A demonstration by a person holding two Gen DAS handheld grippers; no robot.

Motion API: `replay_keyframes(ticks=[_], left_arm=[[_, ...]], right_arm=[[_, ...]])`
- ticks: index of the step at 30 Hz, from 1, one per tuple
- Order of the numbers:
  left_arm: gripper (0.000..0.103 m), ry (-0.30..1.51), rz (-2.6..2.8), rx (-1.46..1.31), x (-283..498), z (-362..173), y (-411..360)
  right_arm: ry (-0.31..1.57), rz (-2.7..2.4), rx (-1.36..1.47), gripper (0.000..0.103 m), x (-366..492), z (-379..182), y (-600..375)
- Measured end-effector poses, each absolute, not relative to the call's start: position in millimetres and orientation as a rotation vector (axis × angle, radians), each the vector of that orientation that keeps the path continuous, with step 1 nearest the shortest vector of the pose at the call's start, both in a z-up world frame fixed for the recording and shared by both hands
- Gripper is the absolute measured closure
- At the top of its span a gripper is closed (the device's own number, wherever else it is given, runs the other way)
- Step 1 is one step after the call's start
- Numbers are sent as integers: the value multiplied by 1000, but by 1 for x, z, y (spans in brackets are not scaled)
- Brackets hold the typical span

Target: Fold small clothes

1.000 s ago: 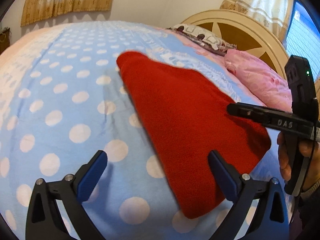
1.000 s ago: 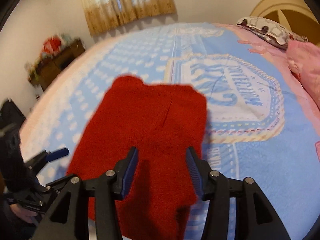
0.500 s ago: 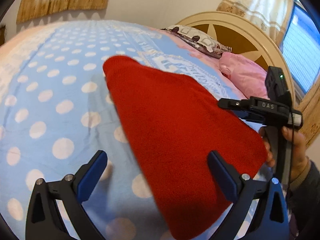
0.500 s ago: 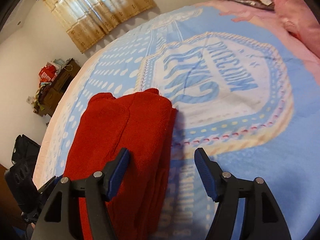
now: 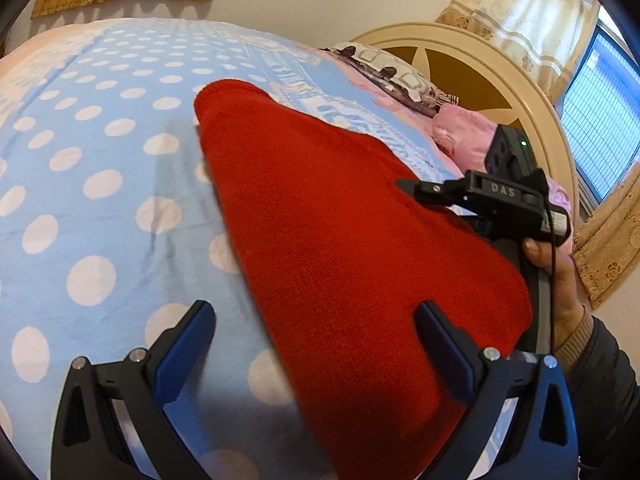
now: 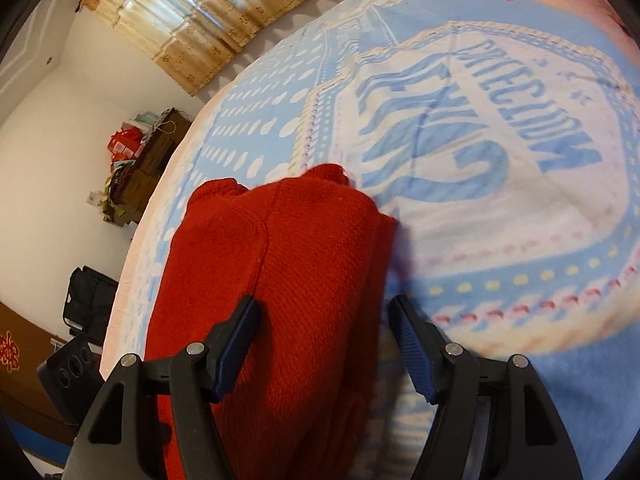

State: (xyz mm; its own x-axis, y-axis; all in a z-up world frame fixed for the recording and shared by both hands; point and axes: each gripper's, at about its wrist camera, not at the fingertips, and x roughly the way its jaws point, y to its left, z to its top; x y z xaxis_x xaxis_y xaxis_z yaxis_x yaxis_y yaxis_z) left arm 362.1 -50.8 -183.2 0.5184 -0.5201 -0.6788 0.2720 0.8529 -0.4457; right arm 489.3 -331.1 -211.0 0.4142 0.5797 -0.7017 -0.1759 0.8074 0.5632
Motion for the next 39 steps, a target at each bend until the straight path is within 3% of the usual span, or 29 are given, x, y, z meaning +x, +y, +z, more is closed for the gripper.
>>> replay_keyframes(ticks=[6, 10, 13, 29, 39], left_arm=[[1, 904, -477, -287, 363, -183, -56], [11, 901, -491, -285, 364, -183, -60], [24, 894, -521, -287, 363, -182, -60], [57, 869, -507, -260, 357, -171, -58], [62, 891, -480, -228, 334, -157, -47]], right_arm=[[1025, 540, 445, 57, 488, -213, -323], [1001, 554, 435, 70, 480, -209, -318], [979, 538, 400, 71, 475, -204, -312], [886, 462, 326, 75, 452, -189, -305], [856, 505, 324, 75, 419, -176, -286]])
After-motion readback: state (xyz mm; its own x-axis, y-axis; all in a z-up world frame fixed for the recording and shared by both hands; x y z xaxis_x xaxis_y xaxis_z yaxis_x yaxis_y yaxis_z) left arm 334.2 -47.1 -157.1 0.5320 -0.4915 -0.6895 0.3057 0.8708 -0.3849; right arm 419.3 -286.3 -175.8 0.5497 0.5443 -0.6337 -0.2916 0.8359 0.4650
